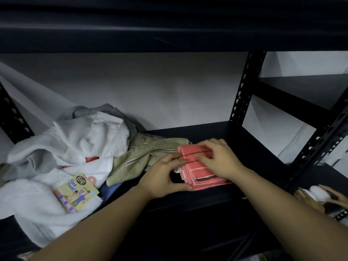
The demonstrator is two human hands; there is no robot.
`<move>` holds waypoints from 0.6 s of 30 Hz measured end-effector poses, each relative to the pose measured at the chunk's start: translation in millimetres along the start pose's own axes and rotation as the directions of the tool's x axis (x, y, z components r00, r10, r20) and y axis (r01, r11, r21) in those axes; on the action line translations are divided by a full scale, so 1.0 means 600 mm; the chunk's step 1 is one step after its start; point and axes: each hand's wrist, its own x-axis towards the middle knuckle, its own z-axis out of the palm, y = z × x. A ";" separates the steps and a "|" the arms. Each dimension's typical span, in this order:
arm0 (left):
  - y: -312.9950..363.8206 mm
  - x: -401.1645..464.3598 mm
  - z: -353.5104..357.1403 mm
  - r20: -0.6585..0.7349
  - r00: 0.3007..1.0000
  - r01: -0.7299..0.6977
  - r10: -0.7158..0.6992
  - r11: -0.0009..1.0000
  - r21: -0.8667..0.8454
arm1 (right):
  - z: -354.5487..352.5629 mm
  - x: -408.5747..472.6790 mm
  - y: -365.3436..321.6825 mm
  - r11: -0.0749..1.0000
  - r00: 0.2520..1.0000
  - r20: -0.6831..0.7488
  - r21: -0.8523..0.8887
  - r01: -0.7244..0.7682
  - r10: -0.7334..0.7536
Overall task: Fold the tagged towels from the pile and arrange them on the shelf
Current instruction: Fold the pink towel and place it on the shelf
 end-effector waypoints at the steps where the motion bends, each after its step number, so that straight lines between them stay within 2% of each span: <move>1: 0.000 0.000 0.000 -0.005 1.000 -0.004 0.004 1.000 0.012 | -0.003 0.002 0.008 0.994 0.999 0.036 -0.103 -0.035 0.039; 2: 0.000 0.000 0.001 -0.010 1.000 -0.010 0.010 1.000 0.023 | -0.004 0.003 0.015 0.985 0.990 0.101 -0.151 -0.081 0.097; 5: 0.003 0.000 0.002 -0.024 0.999 -0.028 0.029 0.999 0.040 | 0.009 -0.001 0.028 0.975 0.930 0.304 -0.149 -0.165 0.204; 9: 0.001 0.001 0.003 -0.025 0.999 -0.021 0.022 0.999 0.037 | 0.021 -0.002 0.032 0.965 0.920 0.329 -0.216 -0.147 0.214; 12: 0.002 -0.002 -0.001 -0.039 0.999 -0.012 0.012 1.000 0.000 | 0.009 0.012 0.022 0.937 0.903 0.366 -0.334 -0.099 0.226; 14: 0.005 -0.004 -0.005 -0.079 0.997 -0.010 0.006 0.998 -0.057 | 0.005 0.019 0.003 0.935 0.933 0.314 -0.349 -0.060 0.177; 16: 0.004 -0.008 -0.006 -0.174 0.985 -0.020 0.004 0.996 -0.091 | 0.014 0.017 -0.023 0.957 0.959 0.275 -0.290 0.011 0.072; 18: 0.000 -0.011 -0.007 -0.257 0.965 0.014 -0.045 0.993 -0.121 | 0.037 0.007 -0.044 0.965 0.942 0.335 -0.250 0.086 0.003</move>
